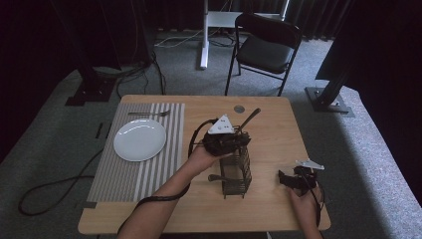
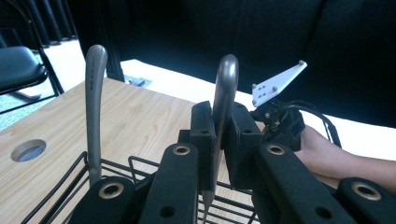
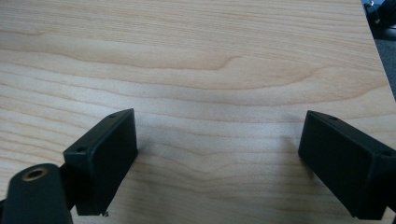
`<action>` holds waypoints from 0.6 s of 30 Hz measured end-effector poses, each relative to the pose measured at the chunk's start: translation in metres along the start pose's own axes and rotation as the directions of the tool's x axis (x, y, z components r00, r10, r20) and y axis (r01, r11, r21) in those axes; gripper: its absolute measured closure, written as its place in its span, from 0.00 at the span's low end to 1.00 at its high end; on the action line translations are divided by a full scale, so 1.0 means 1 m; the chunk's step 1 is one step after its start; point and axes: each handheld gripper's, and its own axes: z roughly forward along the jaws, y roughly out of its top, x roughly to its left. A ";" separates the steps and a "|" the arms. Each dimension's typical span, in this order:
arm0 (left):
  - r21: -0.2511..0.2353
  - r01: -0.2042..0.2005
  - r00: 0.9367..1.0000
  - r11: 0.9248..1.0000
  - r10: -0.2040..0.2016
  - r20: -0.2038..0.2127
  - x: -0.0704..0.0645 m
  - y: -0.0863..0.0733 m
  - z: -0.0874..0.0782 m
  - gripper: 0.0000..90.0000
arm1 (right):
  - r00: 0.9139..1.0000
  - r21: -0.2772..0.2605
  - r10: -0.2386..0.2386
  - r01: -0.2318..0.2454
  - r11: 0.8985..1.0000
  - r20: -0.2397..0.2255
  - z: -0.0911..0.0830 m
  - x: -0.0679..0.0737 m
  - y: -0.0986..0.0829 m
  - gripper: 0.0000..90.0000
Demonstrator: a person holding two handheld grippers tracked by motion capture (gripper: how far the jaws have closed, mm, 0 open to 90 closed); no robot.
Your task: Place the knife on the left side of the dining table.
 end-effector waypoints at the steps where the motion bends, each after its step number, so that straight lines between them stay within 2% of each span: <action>1: 0.002 0.002 1.000 1.000 -0.002 0.000 0.000 0.000 0.000 0.93 | 1.000 0.000 0.001 -0.001 1.000 0.000 0.000 0.000 0.000 0.12; 5: -0.003 0.020 1.000 1.000 -0.020 0.000 0.002 -0.001 -0.002 0.93 | 1.000 0.000 0.001 -0.001 1.000 0.000 0.000 0.000 0.000 0.12; 7: -0.012 0.048 0.998 0.999 -0.047 0.040 0.004 0.000 -0.005 0.93 | 1.000 0.000 0.001 -0.001 1.000 0.000 0.000 0.000 0.000 0.12; 10: -0.009 0.022 0.999 1.000 -0.022 0.030 0.001 0.003 -0.008 0.93 | 1.000 0.000 0.001 -0.001 1.000 0.000 0.000 0.000 0.000 0.12; 15: -0.012 0.014 1.000 1.000 -0.014 0.023 0.000 0.009 -0.012 0.93 | 1.000 0.000 0.001 -0.001 1.000 0.000 0.000 0.000 0.000 0.12; 18: -0.023 0.011 1.000 1.000 -0.011 0.005 0.000 0.014 -0.017 0.93 | 1.000 0.000 0.001 -0.001 1.000 0.000 0.000 0.000 0.000 0.12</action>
